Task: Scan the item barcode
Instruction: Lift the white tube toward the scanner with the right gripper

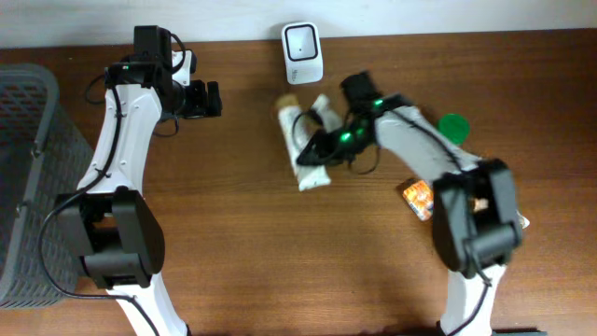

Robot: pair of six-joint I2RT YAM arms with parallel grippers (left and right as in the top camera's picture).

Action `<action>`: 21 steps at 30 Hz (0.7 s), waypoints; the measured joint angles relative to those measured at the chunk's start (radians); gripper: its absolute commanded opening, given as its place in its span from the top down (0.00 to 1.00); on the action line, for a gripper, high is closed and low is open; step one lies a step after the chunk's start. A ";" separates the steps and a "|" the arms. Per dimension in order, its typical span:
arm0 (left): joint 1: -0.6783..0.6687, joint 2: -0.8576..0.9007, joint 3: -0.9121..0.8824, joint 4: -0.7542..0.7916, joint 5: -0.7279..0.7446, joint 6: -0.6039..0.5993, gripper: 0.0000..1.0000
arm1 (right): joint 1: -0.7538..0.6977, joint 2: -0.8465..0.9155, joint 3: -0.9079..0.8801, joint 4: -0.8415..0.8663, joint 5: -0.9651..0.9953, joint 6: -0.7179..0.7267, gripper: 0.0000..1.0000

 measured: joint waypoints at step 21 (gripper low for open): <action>0.000 0.000 0.000 0.001 0.003 0.000 0.01 | 0.121 -0.165 0.461 -0.031 0.860 -0.112 0.96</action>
